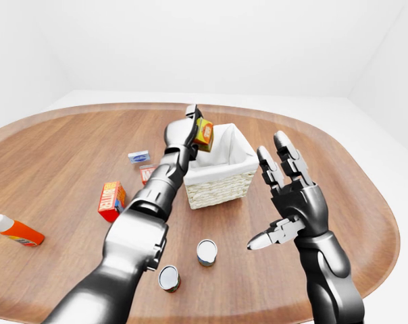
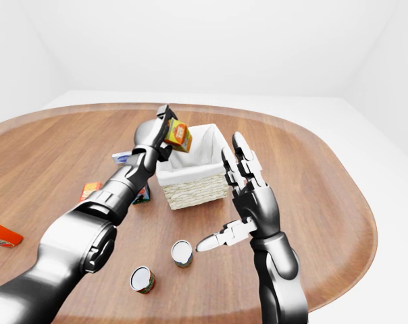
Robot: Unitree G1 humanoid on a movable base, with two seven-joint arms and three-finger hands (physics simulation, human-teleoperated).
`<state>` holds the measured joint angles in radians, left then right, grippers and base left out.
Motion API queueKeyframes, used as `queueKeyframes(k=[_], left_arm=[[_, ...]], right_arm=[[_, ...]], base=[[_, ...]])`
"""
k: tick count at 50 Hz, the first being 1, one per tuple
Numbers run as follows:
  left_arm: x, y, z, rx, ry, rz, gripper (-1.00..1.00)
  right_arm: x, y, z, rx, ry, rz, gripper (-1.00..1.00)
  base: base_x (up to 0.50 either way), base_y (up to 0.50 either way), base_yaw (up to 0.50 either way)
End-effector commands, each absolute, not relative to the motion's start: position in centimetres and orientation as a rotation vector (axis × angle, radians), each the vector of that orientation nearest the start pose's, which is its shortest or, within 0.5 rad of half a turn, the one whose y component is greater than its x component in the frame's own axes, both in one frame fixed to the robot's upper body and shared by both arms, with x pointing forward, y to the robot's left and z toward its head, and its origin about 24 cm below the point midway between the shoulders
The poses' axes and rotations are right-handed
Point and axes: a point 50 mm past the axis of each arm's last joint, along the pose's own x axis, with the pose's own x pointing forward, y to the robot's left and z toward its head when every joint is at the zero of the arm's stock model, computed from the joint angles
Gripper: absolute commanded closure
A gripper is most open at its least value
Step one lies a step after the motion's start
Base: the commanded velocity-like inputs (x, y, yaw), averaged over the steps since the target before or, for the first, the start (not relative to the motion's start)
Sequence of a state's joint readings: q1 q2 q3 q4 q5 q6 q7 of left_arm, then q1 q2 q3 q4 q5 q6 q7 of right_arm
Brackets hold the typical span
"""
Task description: Pick up the orange juice, and put it in the basket.
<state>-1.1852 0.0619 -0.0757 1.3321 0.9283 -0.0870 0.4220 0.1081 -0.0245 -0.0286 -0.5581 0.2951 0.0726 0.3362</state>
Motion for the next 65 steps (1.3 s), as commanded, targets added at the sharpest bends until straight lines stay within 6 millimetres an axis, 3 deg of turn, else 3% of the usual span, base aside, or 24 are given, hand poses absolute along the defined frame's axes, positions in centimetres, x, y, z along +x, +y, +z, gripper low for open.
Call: queueKeyframes(k=[1,39,65], left_arm=[[41.4,7.7,15.7,1.126,-0.291,0.062,1.00],[41.1,7.5,14.1,1.137,-0.247,0.023,1.00],[41.1,7.4,15.0,1.167,-0.321,0.086,1.00]], right_arm=[[21.2,-14.6,14.3,0.182,-0.424,0.360,-1.00],[21.3,-14.8,13.9,0.183,-0.419,0.353,-1.00],[21.3,-14.8,14.0,0.184,-0.421,0.354,-1.00]], base=[[0.00,0.00,0.00],[0.00,0.00,0.00],[0.00,0.00,0.00]])
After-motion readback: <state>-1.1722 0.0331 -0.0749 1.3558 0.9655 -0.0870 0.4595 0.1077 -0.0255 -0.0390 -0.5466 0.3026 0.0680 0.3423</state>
